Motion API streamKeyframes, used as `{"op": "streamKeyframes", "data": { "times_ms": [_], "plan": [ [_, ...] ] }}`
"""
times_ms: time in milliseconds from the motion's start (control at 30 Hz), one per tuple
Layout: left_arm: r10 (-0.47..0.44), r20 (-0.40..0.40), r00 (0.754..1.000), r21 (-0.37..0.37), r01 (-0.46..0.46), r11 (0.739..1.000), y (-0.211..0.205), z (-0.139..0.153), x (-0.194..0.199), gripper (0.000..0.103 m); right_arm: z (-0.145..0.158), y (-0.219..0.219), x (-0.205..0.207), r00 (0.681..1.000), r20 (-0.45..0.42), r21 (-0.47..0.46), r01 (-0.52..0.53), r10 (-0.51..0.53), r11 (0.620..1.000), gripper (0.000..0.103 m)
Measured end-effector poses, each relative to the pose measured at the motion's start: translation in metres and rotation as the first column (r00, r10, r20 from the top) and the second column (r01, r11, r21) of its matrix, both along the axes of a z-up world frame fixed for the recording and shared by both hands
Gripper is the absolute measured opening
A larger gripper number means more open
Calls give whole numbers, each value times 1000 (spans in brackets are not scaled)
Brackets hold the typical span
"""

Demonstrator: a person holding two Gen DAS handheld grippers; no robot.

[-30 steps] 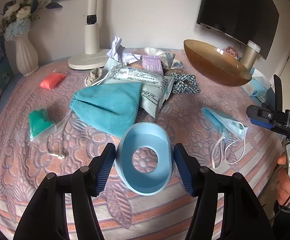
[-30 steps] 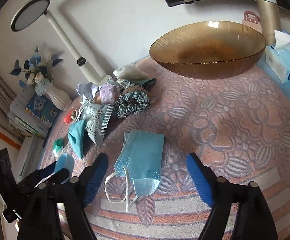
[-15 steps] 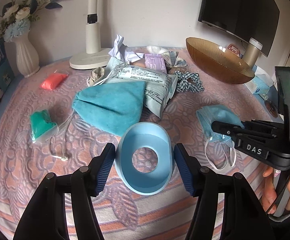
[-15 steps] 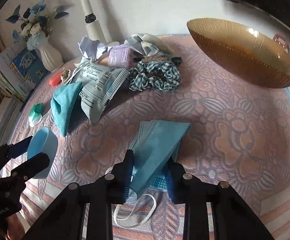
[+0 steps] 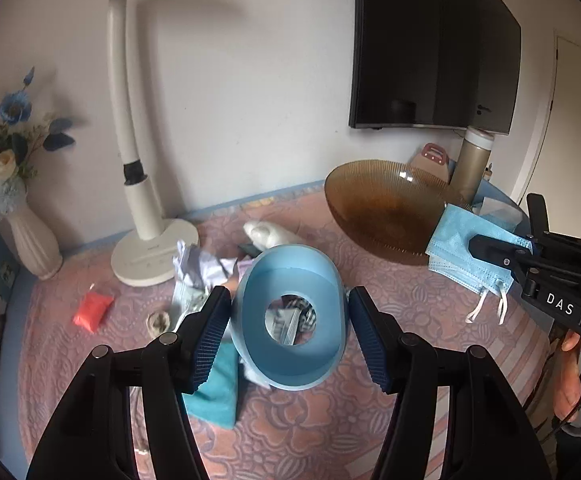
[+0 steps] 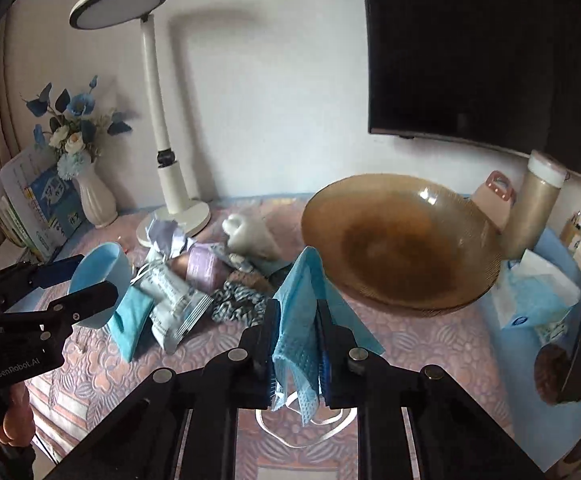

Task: Organize soft objects
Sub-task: 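Carry both items to the amber glass bowl and open both tools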

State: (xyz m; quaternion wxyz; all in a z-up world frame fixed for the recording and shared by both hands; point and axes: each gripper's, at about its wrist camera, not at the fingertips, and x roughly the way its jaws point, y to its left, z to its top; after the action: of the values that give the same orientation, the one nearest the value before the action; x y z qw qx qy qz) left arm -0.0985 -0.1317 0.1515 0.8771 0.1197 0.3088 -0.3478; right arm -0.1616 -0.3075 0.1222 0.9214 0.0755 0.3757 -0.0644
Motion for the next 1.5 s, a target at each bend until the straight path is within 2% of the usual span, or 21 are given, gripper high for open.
{"op": "streamKeyframes", "data": {
  "times_ms": [267, 467, 533, 633, 733, 833, 900, 967, 1033, 1200, 1333, 1367, 1400, 1433, 1467, 1500],
  "plan": [
    [-78, 14, 997, -19, 78, 997, -58, 34, 15, 59, 47, -47, 2, 995, 82, -45, 61, -57, 997, 16],
    [-134, 11, 991, -15, 134, 991, -111, 39, 29, 59, 63, -84, 23, 992, 93, -2, 91, -90, 996, 16],
    [-151, 4, 989, 0, 151, 989, -132, 33, 34, 59, 63, -96, 33, 991, 88, 8, 101, -101, 995, 16],
    [-145, 25, 989, 64, 143, 988, -162, 20, 41, 59, 54, -115, 50, 993, 51, 45, 107, -109, 993, 16],
    [-158, 17, 987, 82, 156, 984, -184, 6, 50, 59, 38, -131, 70, 993, 6, 76, 116, -117, 990, 16],
    [-167, 24, 986, 80, 164, 983, -197, -2, 59, 65, 23, -143, 87, 991, -35, 71, 134, -132, 988, 16],
    [-176, 44, 983, 81, 172, 982, -201, -4, 61, 71, 12, -150, 97, 988, -79, 95, 138, -130, 986, 21],
    [-183, 37, 982, 80, 180, 980, -200, -3, 61, 78, 1, -158, 100, 983, -119, 134, 155, -139, 979, 41],
    [-192, 29, 981, 51, 190, 980, -192, 1, 60, 82, -3, -164, 95, 979, -125, 141, 180, -163, 973, 58],
    [-181, -23, 983, -15, 181, 983, -167, 14, 63, 83, 4, -166, 77, 978, -114, 177, 193, -174, 965, 59],
    [-158, -8, 987, -41, 158, 987, -143, 28, 53, 83, 19, -156, 73, 986, -92, 188, 154, -139, 970, 59],
    [-152, -4, 988, -48, 152, 987, -135, 32, 49, 83, 22, -153, 72, 991, -66, 215, 127, -115, 968, 63],
    [-146, -1, 989, -52, 146, 988, -130, 36, 46, 83, 23, -151, 73, 995, -36, 241, 101, -95, 965, 69],
    [-141, 3, 990, -56, 141, 988, -121, 39, 43, 83, 21, -148, 76, 994, -32, 231, 107, -102, 967, 88],
    [-136, 6, 991, -58, 137, 989, -115, 42, 41, 83, 18, -145, 79, 992, -45, 201, 124, -117, 972, 100],
    [-131, 11, 991, -60, 131, 989, -108, 45, 39, 83, 10, -141, 85, 991, -70, 176, 124, -114, 976, 100]
  ]
}}
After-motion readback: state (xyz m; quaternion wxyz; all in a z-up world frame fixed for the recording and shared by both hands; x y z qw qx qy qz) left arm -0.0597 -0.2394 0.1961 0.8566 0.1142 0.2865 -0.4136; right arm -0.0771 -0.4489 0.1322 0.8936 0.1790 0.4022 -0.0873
